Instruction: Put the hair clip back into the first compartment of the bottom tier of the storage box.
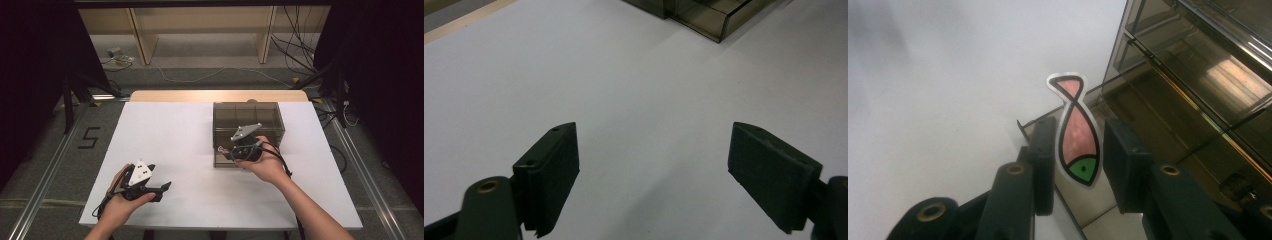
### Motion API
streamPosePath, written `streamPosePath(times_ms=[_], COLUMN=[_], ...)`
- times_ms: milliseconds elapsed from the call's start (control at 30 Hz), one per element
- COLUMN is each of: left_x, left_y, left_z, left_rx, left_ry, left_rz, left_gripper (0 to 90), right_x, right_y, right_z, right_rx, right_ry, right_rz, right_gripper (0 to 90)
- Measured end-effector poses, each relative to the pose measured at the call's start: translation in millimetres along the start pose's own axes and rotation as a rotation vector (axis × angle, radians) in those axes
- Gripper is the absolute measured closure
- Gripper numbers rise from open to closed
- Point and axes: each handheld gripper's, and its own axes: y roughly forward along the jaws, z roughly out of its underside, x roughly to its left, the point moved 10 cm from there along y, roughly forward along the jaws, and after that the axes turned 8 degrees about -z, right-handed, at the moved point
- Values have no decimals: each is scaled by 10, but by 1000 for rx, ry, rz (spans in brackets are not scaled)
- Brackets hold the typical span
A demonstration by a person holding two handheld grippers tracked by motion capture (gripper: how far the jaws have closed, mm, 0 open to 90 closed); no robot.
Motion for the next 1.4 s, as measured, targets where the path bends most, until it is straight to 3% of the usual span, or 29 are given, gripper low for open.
streamPosePath(times_ms=[1400], left_x=[1], left_y=[0], left_z=[3], left_rx=[2], left_ry=[3], left_rz=[1], left_gripper=[206], right_x=[-100], right_y=[127], right_z=[23], right_rx=[28], right_ry=[32], right_rz=[13], right_gripper=[675])
